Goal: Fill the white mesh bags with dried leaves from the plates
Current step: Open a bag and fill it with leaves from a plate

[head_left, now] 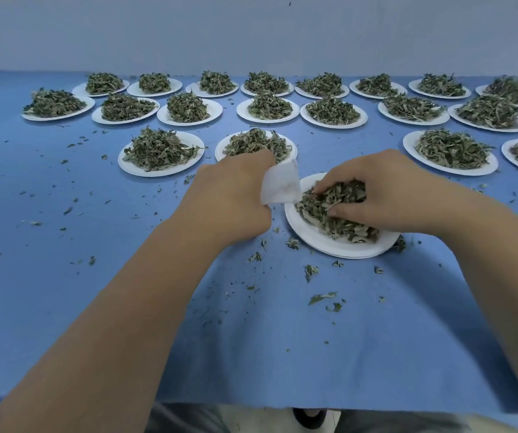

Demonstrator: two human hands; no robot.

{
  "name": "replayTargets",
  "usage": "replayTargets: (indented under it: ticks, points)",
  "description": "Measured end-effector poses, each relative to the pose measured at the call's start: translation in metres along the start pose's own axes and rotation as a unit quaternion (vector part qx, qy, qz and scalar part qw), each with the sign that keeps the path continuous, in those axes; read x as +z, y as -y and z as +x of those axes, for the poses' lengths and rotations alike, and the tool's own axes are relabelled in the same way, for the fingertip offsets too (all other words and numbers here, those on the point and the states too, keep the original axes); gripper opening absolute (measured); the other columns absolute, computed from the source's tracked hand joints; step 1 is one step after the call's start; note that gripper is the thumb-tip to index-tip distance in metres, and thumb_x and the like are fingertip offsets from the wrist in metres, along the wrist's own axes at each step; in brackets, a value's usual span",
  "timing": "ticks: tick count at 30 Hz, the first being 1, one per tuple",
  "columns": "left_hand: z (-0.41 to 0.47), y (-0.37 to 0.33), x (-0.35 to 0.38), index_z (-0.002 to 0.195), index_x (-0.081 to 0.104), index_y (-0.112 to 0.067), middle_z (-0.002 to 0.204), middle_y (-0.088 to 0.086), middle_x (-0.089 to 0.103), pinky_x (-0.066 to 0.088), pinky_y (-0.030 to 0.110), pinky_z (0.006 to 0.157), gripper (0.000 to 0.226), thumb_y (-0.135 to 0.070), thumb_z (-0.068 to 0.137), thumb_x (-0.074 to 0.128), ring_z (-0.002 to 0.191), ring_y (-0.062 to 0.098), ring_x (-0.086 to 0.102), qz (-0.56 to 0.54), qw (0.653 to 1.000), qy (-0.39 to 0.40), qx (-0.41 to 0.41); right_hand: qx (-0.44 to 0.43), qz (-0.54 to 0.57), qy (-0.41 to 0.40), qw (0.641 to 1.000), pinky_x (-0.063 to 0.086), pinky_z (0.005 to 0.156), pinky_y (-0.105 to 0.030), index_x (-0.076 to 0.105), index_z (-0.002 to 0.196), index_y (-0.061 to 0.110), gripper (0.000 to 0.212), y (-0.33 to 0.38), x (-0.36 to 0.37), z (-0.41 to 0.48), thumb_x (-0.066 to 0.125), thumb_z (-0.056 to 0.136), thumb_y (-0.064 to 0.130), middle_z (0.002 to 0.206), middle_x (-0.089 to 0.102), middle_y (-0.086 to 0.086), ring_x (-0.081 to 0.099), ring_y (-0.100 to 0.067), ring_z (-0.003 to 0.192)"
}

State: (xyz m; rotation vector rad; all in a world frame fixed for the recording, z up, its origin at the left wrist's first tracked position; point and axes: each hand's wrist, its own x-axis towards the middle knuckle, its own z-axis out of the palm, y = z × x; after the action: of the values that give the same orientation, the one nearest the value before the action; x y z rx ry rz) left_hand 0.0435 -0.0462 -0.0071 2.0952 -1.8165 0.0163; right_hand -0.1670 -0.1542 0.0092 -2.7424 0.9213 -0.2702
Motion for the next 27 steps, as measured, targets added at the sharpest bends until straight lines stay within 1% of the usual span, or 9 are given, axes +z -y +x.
replayTargets:
  ticks: [3,5,8,13,17,20,22,24,27]
  points:
    - [0.006,-0.006,0.002,0.101,0.047,-0.023,0.079,-0.007,0.047,0.024,0.031,0.054,0.029,-0.017,0.078,0.063,0.071,0.019,0.049,0.016,1.0,-0.002,0.01,-0.001,0.05,-0.061,0.997,0.038,0.059,0.001,0.068,0.111,0.045,0.031,-0.003,-0.011,-0.002,0.077,0.084,0.035,0.091,0.06,0.032,0.053,0.025,0.08]
    - [0.011,-0.01,0.002,0.102,0.046,-0.024,0.079,-0.008,0.047,0.023,0.032,0.055,0.03,-0.018,0.078,0.063,0.07,0.017,0.047,0.019,1.0,-0.006,0.014,-0.006,0.068,-0.092,0.993,0.038,0.067,0.002,0.063,0.111,0.047,0.034,-0.003,-0.016,-0.002,0.078,0.083,0.038,0.1,0.059,0.036,0.057,0.015,0.097]
    - [0.02,-0.016,0.004,0.099,0.043,-0.024,0.08,-0.006,0.047,0.024,0.032,0.056,0.029,-0.02,0.079,0.064,0.069,0.016,0.047,0.012,1.0,-0.006,0.029,-0.001,0.102,-0.135,0.986,0.035,0.077,-0.001,0.061,0.103,0.039,0.028,0.0,-0.018,-0.001,0.079,0.081,0.035,0.106,0.064,0.026,0.058,0.009,0.101]
    - [0.036,-0.028,0.011,0.108,0.047,-0.025,0.091,-0.002,0.055,0.044,0.04,0.065,0.037,-0.022,0.079,0.068,0.081,0.027,0.054,-0.021,0.998,0.013,0.057,0.024,0.177,-0.172,0.969,0.037,0.059,-0.005,0.071,0.087,0.029,0.014,-0.003,-0.011,0.002,0.081,0.078,0.026,0.079,0.068,0.021,0.056,0.009,0.064]
    - [0.043,-0.03,0.019,0.109,0.049,-0.028,0.089,-0.005,0.056,0.049,0.042,0.068,0.037,-0.026,0.078,0.068,0.083,0.027,0.055,-0.041,0.998,-0.001,0.058,0.027,0.233,-0.138,0.962,0.036,0.052,-0.003,0.073,0.084,0.032,0.016,-0.008,-0.003,0.002,0.084,0.078,0.022,0.057,0.058,0.031,0.05,0.006,0.051]
    - [0.043,-0.028,0.024,0.104,0.048,-0.028,0.083,-0.007,0.053,0.05,0.041,0.064,0.033,-0.03,0.077,0.066,0.079,0.026,0.055,-0.056,0.996,-0.011,0.064,0.01,0.273,-0.097,0.957,0.041,0.053,-0.004,0.073,0.097,0.033,0.024,-0.008,-0.004,-0.004,0.08,0.082,0.015,0.062,0.062,0.031,0.058,0.008,0.056]
    - [0.041,-0.027,0.027,0.098,0.045,-0.029,0.08,-0.006,0.053,0.047,0.039,0.06,0.03,-0.032,0.075,0.064,0.075,0.024,0.054,-0.054,0.996,-0.018,0.066,0.018,0.324,-0.066,0.943,0.057,0.07,-0.021,0.071,0.106,0.035,0.039,-0.007,-0.005,-0.005,0.069,0.082,0.004,0.09,0.073,0.02,0.071,-0.006,0.083]
    - [0.04,-0.027,0.028,0.098,0.044,-0.031,0.08,-0.007,0.054,0.042,0.036,0.058,0.032,-0.034,0.073,0.063,0.073,0.022,0.052,-0.056,0.996,-0.027,0.063,0.028,0.361,-0.059,0.93,0.054,0.095,-0.052,0.066,0.109,0.029,0.041,-0.007,-0.005,-0.003,0.06,0.084,-0.003,0.109,0.073,0.003,0.068,-0.03,0.104]
    - [0.037,-0.027,0.027,0.107,0.048,-0.031,0.081,-0.007,0.054,0.035,0.033,0.058,0.039,-0.034,0.07,0.059,0.072,0.023,0.05,-0.052,0.996,-0.036,0.062,0.036,0.379,-0.081,0.921,0.053,0.09,-0.061,0.057,0.108,0.02,0.03,-0.01,-0.002,-0.001,0.064,0.091,-0.004,0.106,0.067,-0.011,0.07,-0.03,0.095]
